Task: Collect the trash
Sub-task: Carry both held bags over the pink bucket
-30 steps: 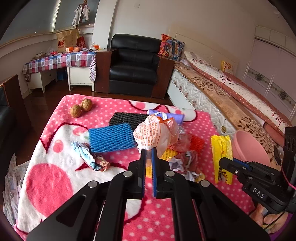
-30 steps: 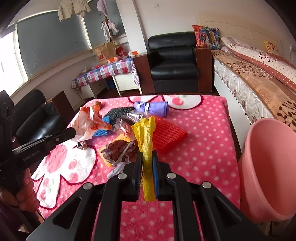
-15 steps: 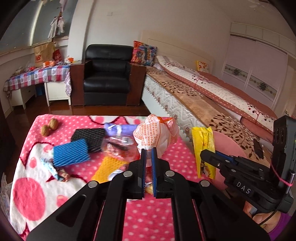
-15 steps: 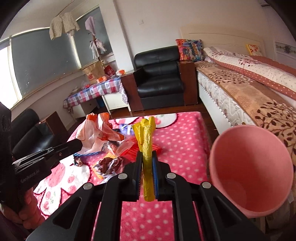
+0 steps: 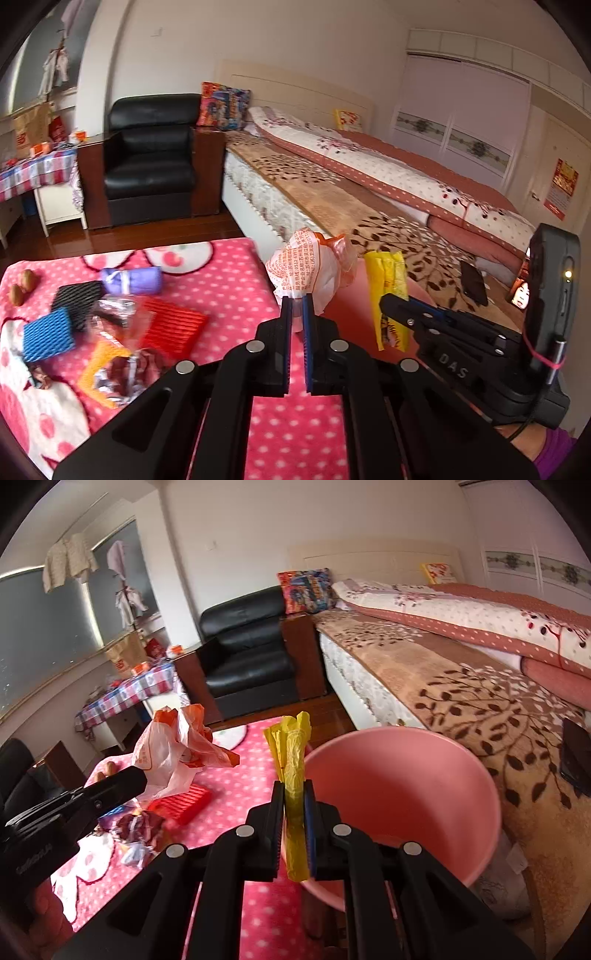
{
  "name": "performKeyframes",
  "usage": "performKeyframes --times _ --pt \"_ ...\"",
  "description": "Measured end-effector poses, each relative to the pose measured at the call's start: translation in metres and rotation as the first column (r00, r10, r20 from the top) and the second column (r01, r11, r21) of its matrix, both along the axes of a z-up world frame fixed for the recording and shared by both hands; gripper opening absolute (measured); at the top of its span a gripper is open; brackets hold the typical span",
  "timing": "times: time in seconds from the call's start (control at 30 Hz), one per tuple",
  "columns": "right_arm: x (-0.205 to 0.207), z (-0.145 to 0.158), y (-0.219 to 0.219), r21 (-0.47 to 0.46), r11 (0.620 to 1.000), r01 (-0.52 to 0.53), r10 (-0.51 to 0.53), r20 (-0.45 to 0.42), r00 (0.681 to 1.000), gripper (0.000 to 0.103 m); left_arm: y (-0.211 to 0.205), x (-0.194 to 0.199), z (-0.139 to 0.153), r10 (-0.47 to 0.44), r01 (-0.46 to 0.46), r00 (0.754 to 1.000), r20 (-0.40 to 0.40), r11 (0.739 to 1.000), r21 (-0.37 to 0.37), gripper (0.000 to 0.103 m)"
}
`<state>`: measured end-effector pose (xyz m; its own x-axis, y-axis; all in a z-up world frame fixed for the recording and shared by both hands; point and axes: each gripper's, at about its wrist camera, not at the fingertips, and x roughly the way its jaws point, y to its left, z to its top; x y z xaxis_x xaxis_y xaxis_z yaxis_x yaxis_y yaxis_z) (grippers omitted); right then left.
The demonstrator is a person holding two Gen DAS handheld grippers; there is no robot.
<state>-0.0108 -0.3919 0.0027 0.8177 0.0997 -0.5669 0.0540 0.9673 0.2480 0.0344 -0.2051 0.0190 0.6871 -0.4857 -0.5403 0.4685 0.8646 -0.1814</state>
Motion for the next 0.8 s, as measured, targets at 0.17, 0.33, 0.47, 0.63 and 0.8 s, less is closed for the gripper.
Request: performKeyframes --times 0.17,0.33,0.47,0.63,0.8 --pt "0.002 -0.012 -0.028 0.008 0.998 0.064 -0.063 -0.026 0.998 0.010 -0.039 0.011 -0.014 -0.063 0.064 0.997 -0.051 0.998 0.013 0.005" --pt "0.008 -0.027 -0.054 0.017 0.994 0.107 -0.106 -0.058 0.993 0.010 -0.067 0.021 -0.032 -0.091 0.095 0.992 -0.093 0.995 0.034 0.005" --pt "0.015 -0.040 -0.064 0.023 0.992 0.121 -0.119 -0.078 0.990 0.010 -0.080 0.025 -0.045 -0.101 0.109 0.988 -0.116 0.992 0.058 0.005" --pt "0.021 -0.050 -0.068 0.015 0.991 0.130 -0.128 -0.104 0.986 0.012 -0.090 0.030 -0.054 -0.105 0.113 0.986 -0.131 0.992 0.052 0.005" --pt "0.023 -0.050 -0.069 -0.005 0.991 0.135 -0.135 -0.101 0.986 0.034 -0.094 0.032 -0.054 -0.131 0.138 0.981 -0.142 0.990 0.036 0.013"
